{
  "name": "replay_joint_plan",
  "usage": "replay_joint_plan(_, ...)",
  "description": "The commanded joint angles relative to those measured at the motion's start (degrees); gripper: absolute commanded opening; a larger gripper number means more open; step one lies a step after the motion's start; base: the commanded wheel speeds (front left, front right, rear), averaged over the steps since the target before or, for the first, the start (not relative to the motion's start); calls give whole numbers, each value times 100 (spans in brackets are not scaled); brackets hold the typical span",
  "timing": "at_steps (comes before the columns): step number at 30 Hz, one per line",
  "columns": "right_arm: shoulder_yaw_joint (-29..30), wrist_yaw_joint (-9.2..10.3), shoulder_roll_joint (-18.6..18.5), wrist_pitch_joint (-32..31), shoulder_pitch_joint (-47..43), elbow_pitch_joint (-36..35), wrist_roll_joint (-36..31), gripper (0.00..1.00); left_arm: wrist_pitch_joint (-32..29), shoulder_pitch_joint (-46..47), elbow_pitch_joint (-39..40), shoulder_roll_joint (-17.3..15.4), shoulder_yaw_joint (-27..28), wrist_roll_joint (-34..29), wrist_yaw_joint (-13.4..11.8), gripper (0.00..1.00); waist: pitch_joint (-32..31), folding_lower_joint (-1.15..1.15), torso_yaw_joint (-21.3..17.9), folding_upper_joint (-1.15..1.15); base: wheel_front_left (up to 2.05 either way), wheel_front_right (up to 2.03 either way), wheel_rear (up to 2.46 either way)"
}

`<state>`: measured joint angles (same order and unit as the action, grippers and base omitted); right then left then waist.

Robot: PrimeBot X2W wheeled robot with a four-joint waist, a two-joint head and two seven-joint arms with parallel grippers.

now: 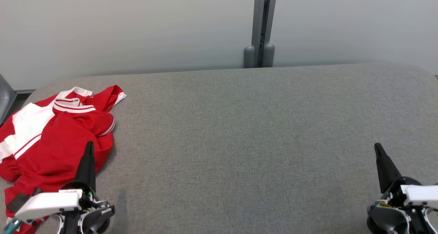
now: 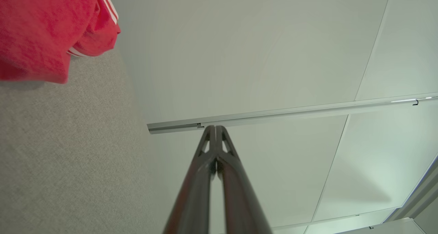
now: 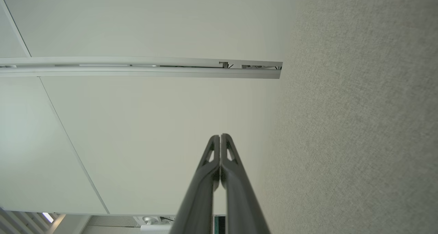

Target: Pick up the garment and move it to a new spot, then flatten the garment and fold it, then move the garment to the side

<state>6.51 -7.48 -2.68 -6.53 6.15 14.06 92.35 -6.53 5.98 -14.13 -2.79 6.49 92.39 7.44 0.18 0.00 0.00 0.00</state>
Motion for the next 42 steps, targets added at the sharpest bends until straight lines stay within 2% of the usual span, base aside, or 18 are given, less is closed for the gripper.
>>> replay_joint_plan(1, 1, 0, 2, 2, -6, 7, 0, 100, 2, -5, -7, 1, 0, 0, -1, 100, 0, 0, 0, 0, 0, 0, 0)
replay_joint_plan(11, -129, 3, 46, 203, -158, 10, -167, 100, 202, -147, -56, 38, -138, -114, -3, 100, 0, 0, 5, 0, 0, 0, 0)
replay_joint_plan(18, -145, 2, 37, 397, -209, -113, -844, 100, 395, -168, -10, 31, -246, -487, -34, 100, 3, 0, 16, 0, 0, 0, 0)
replay_joint_plan(21, -156, 2, 33, 475, -227, -198, -1300, 100, 474, -168, 6, 28, -304, -837, -58, 100, 5, 0, 16, 0, 0, 0, 0)
replay_joint_plan(22, -176, 1, 31, 527, -244, -260, -1642, 100, 524, -170, 20, 27, -340, -1108, -69, 100, 6, 0, 12, 0, 0, 0, 0)
replay_joint_plan(29, -361, 1, 3, 696, -312, -450, -2809, 100, 692, -200, 61, 4, -467, -2261, -132, 100, 4, 0, -22, 0, 0, 0, 0)
replay_joint_plan(42, -546, 0, -78, 979, -403, -636, -4320, 100, 975, -286, 150, 5, -545, -3844, -348, 100, -14, 0, -72, 0, 0, 0, 0)
